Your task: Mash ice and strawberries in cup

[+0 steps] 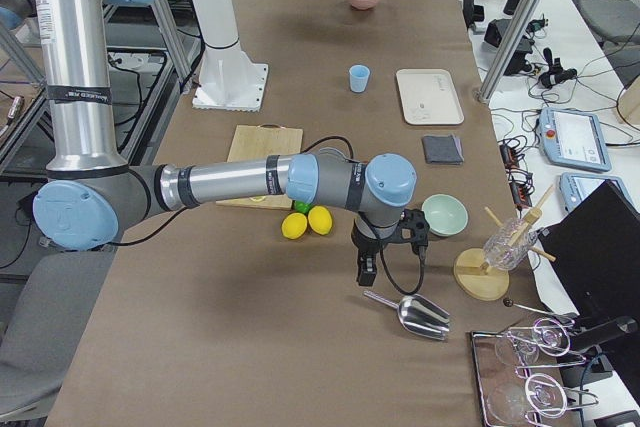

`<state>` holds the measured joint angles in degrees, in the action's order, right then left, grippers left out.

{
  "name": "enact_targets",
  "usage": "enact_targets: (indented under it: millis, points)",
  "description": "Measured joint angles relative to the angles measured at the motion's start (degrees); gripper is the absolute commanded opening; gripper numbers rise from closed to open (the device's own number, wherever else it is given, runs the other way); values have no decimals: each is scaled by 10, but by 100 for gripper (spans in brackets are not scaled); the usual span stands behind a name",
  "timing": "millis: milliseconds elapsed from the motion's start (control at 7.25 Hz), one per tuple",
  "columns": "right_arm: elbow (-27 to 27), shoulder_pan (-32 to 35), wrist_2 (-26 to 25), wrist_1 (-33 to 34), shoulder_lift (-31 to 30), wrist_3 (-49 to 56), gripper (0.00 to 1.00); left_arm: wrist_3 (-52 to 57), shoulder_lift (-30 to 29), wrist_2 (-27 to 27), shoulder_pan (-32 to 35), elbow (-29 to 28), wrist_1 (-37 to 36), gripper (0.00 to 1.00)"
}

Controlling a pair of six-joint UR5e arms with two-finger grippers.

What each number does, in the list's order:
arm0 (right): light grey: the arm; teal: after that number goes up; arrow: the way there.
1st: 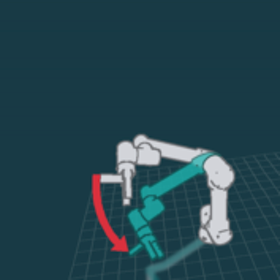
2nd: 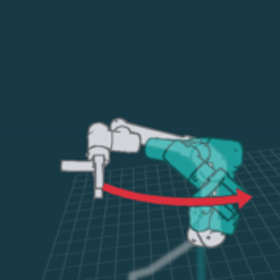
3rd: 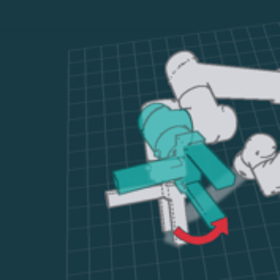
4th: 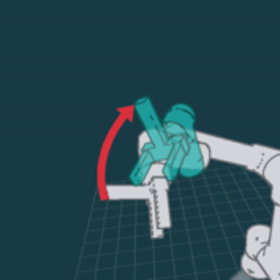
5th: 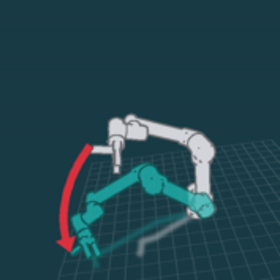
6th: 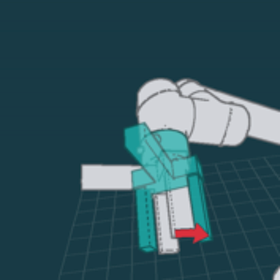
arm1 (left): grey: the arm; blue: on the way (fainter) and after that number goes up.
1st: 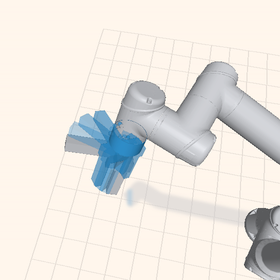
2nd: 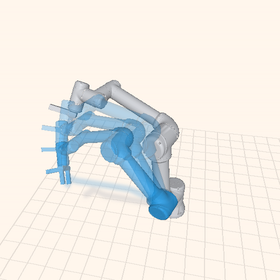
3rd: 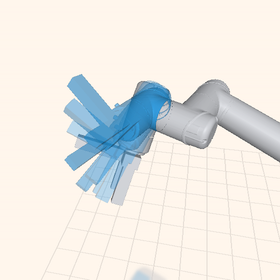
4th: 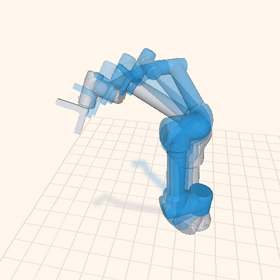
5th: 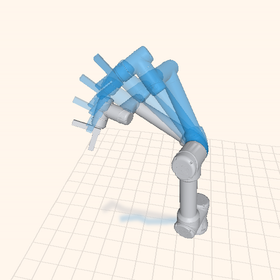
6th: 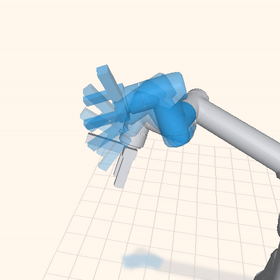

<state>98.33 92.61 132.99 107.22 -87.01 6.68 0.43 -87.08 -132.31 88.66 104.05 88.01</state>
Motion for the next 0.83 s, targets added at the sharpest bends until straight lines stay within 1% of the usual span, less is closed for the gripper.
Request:
enact_targets:
  millis: [276, 414, 690, 828]
  points:
    - [30, -1, -1, 39, 13, 0, 100, -16, 0, -8, 2, 0, 12, 98]
    - [35, -4, -2, 49, 21, 0, 100, -23, 0, -7, 3, -3, 34, 98]
    - [38, -11, -2, 55, 32, -1, 100, -30, 4, -6, 4, -17, 83, 98]
    - [38, -12, -3, 55, 34, -1, 100, -32, 6, -7, 5, -20, 92, 98]
